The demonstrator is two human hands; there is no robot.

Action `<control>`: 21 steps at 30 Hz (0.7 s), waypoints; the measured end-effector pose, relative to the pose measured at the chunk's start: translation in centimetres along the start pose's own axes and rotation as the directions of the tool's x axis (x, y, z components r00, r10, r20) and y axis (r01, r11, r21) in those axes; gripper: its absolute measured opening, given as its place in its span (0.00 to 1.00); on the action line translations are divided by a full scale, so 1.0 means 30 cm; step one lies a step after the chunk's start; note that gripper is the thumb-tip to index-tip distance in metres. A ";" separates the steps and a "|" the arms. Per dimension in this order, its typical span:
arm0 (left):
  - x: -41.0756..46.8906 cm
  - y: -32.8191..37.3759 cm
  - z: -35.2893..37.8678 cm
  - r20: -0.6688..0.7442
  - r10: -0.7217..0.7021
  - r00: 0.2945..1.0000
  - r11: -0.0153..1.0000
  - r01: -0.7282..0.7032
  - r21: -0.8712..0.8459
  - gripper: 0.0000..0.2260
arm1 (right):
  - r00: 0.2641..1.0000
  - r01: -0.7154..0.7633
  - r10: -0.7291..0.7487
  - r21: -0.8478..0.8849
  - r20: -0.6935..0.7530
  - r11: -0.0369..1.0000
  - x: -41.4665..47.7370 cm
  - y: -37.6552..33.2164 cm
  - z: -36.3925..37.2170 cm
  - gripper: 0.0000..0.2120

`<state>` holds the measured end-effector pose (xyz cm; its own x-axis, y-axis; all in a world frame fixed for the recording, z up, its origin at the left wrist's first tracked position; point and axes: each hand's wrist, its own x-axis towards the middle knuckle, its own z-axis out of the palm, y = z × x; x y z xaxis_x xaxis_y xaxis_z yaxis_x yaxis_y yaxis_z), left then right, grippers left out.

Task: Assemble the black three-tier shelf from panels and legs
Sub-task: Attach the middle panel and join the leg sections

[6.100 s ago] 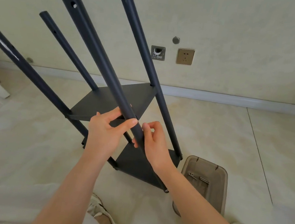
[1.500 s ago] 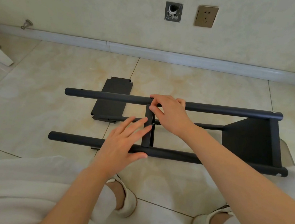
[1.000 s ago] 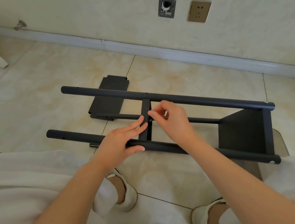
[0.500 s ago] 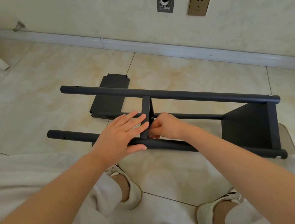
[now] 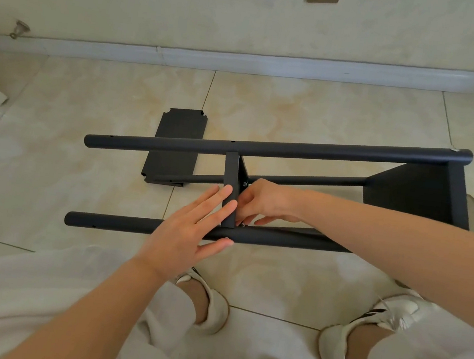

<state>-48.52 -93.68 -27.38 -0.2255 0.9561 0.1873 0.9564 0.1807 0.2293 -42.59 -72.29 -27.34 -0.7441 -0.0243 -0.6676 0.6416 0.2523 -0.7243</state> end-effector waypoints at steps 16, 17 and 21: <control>-0.005 -0.003 0.007 -0.004 0.005 1.000 1.000 -0.005 -0.022 0.26 | 0.980 -0.013 -0.014 0.130 0.201 0.991 0.004 0.011 -0.030 0.07; -0.004 -0.001 0.006 -0.006 0.000 1.000 1.000 0.000 -0.024 0.26 | 0.978 -0.016 -0.012 0.133 0.209 0.991 0.004 0.011 -0.033 0.06; -0.001 0.007 0.000 -0.016 -0.009 1.000 1.000 0.008 -0.019 0.26 | 0.979 -0.030 0.007 0.108 0.203 0.994 0.012 0.010 -0.036 0.04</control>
<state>-48.33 -93.66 -27.35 -0.2368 0.9507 0.2005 0.9507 0.1842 0.2494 -42.87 -71.18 -27.62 -0.6862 -0.2183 -0.6938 0.6799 0.1466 -0.7185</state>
